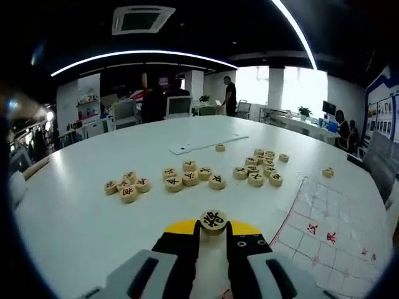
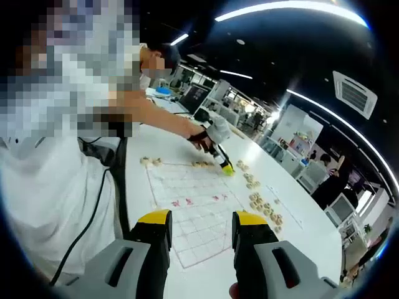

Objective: Pick up the chess pieces one by one and place each piece onto its starting position on the chessboard, setting the pieces on their correct points until all the chess pieces are arranged in the starting layout

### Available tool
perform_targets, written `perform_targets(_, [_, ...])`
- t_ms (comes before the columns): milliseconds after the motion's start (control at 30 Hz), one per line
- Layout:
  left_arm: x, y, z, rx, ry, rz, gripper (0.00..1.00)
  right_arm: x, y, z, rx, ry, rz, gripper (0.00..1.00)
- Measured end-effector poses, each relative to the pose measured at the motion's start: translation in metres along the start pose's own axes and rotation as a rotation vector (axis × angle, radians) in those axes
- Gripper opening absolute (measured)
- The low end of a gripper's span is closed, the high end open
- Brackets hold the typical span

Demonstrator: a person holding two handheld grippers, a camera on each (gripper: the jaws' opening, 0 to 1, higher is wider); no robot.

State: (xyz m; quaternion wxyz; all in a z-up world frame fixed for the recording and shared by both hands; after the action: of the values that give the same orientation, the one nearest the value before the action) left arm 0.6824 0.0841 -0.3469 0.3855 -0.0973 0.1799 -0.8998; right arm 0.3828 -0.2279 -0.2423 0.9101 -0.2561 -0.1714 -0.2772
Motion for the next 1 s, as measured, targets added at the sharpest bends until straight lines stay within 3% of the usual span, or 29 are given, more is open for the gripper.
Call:
perform_targets(133, [0.012,-0.033,-0.002,0.002,0.064,-0.027,0.19,0.000,-0.001,0.000,0.000,-0.001,-0.002,0.39])
perform_targets(567, [0.053,-0.130,-0.010,0.058,0.085,-0.125,0.19,-0.003,0.001,0.004,-0.001,-0.008,0.003,0.39])
perform_targets(767, [0.071,-0.148,-0.029,0.015,0.108,-0.160,0.19,-0.002,0.000,0.003,0.001,-0.005,0.001,0.39])
perform_targets(1000, [0.086,-0.153,-0.055,-0.037,0.116,-0.205,0.19,-0.002,-0.003,0.001,0.002,-0.004,-0.001,0.39])
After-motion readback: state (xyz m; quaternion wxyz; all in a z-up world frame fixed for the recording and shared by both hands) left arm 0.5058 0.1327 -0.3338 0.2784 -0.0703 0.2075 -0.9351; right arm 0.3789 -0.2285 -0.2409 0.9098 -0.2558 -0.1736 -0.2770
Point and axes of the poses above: the point that each gripper's makers call its tool centre point, and the gripper's own axes: y roughly forward along the fingers, x roughly to its right, z roughly out of its top, the point moved 9 cm from there along -y, roughly backward along the fingers, and after that the axes turned 3 degrees about x, right-handed, at the moved point
